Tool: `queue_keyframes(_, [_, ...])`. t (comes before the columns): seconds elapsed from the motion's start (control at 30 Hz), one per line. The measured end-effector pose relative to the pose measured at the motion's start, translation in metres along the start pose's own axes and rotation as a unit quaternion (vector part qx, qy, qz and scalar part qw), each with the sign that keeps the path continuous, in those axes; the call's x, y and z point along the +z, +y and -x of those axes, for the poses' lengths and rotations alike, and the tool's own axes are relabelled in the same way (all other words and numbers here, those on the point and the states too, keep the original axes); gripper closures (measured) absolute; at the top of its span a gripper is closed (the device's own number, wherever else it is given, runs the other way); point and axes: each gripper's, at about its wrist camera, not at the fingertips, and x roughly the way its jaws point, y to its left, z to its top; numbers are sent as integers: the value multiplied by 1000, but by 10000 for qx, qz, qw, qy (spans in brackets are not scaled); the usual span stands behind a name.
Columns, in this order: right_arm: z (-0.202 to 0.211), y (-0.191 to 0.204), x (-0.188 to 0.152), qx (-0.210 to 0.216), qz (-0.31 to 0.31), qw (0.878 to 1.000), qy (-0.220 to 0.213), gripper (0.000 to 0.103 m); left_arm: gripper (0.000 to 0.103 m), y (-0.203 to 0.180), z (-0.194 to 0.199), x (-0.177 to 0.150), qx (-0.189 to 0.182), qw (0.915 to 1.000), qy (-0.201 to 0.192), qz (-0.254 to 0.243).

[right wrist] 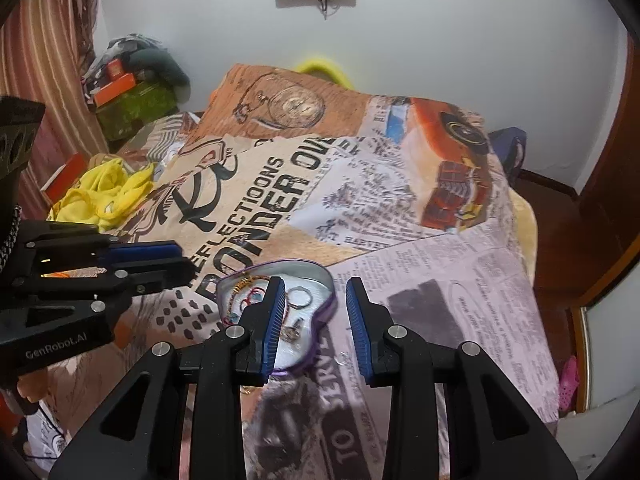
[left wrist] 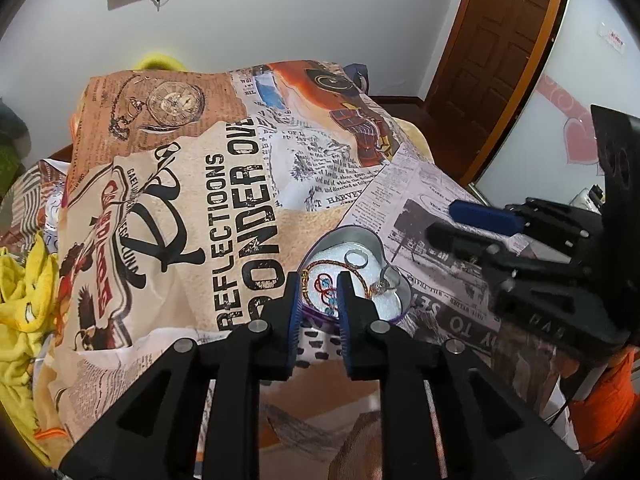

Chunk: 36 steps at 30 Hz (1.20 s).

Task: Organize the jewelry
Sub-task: 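Place the beaded charm into the tin with the left gripper while the right gripper drops the silver ring in, then grasp the small silver earring beside the tin with the right gripper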

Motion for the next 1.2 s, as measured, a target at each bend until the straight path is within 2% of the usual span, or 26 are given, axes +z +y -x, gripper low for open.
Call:
queue_keyframes(0.1, [6, -10, -5, -50, -113, 9999, -8, 74, 75, -2, 4, -3, 76, 10000, -27, -15])
queue_keyframes(0.37, [1, -30, -27, -170, -238, 9992, 275, 74, 70, -2, -4, -18, 223, 9996, 143, 19])
queue_keyframes(0.57, [-22, -32, -42, -47, -245, 9976, 647, 74, 70, 2, -20, -30, 248, 9989, 377, 96])
queue_keyframes(0.83, [-47, -24, -50, 108, -83, 9958, 909, 74, 70, 7, -32, -38, 231, 9984, 493, 147])
queue_keyframes(1.2, [-54, -18, -54, 105, 204, 9965, 801, 74, 70, 1, -39, -46, 109, 9983, 564, 62])
